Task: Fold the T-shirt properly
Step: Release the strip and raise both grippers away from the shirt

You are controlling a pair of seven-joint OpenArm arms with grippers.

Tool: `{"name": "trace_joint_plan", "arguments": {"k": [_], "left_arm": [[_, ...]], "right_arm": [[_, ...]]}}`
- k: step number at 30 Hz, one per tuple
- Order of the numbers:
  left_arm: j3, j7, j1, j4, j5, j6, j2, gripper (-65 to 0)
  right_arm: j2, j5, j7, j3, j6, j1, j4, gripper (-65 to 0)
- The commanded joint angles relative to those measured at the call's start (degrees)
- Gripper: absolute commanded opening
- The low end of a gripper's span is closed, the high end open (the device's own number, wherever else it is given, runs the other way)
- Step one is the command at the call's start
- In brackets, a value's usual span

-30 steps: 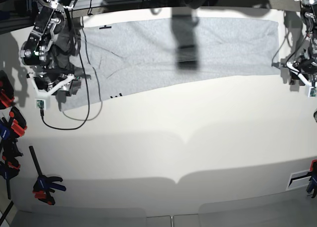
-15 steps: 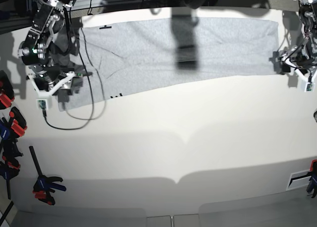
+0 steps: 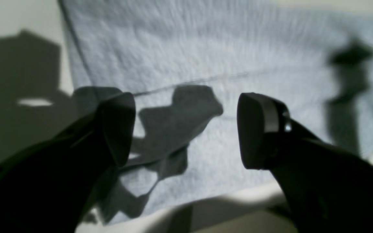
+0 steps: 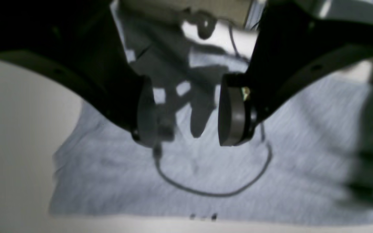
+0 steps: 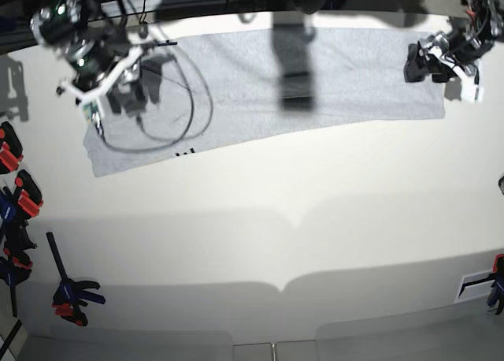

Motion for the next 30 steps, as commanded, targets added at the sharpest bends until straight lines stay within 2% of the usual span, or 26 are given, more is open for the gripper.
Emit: {"name": "trace_joint_plan", "arguments": {"k": [1, 5, 8, 12, 16, 21, 23, 27, 30], "left_arm": [[-2.86, -1.22, -0.24, 0.87, -0.98, -0.13, -1.14, -20.4], [-12.11, 0.50, -0.24, 0.87, -1.03, 0.09, -0.87, -20.4], [-15.98, 3.08, -0.17, 0.85, -0.98, 0.09, -1.05, -20.4], [-15.47, 4.83, 0.07, 0.85, -1.05, -0.02, -1.29, -20.4], [-13.62, 4.33, 0.04, 0.85, -0.57, -0.17, -1.31, -20.4], [-11.47, 2.49, -0.07, 0.31, 9.03, -0.13, -1.84, -20.4], [-11.47, 2.54, -0.09, -0.48, 7.39, -0.11, -2.40, -20.4], [-11.45, 2.43, -0.48, -3.17, 0.26, -0.17, -3.74, -20.4], [-11.45, 2.67, -2.89, -8.00, 0.52, -0.33, -4.70, -20.4]], "right_arm": [[-0.07, 0.85, 1.14, 0.22, 0.28, -1.38, 1.90, -35.0], [-0.63, 0.81, 0.07, 0.22, 0.72, -7.85, 4.37, -35.0], [-0.63, 1.07, 0.07, 0.22, 0.74, -12.24, 5.88, -35.1], [-0.63, 3.91, -0.55, 0.22, 0.97, -16.83, 8.22, -35.1], [-0.61, 6.36, -4.68, 0.22, 0.97, -20.37, 8.22, -35.0], [-0.63, 13.49, -12.37, 0.22, 0.97, -25.18, 8.22, -35.1], [-0.33, 14.38, -12.52, 0.22, 0.97, -27.28, 8.22, -35.1], [0.15, 14.71, -12.48, 0.22, 0.97, -29.07, 8.22, -35.1], [0.17, 14.82, -12.44, 0.22, 0.97, -29.03, 8.22, -35.1]]}}
